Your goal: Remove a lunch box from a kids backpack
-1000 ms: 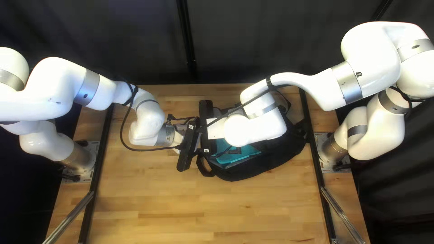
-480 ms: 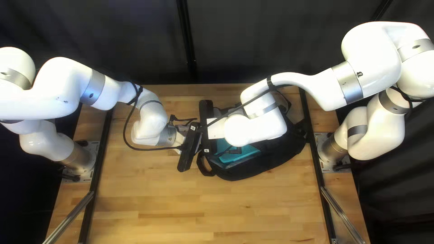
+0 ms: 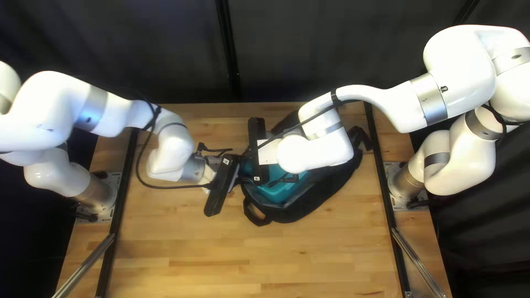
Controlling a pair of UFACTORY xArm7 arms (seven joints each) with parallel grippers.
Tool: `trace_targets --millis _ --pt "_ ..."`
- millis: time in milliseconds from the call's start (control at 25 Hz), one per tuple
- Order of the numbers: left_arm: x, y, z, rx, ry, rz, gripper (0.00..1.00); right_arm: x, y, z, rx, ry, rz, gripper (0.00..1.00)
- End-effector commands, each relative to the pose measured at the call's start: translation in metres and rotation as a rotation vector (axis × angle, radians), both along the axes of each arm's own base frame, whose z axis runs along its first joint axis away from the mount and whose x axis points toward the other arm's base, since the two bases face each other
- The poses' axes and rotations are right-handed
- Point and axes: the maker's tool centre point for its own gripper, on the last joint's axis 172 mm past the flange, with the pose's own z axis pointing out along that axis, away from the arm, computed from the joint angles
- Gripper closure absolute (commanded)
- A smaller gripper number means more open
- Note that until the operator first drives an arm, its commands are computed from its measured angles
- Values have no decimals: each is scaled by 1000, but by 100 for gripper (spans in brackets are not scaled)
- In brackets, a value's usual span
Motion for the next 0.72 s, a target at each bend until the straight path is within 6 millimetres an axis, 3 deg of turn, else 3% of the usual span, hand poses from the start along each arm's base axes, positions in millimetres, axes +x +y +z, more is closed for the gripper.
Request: trace_targets --millis 40,440,720 --pt "1 1 0 5 2 1 100 -2 0 2 0 0 -1 100" --pt "-1 6 9 11 -6 54 100 -3 5 -12 7 10 7 100" --pt "1 10 16 12 -10 112 100 8 10 -20 12 12 22 100"
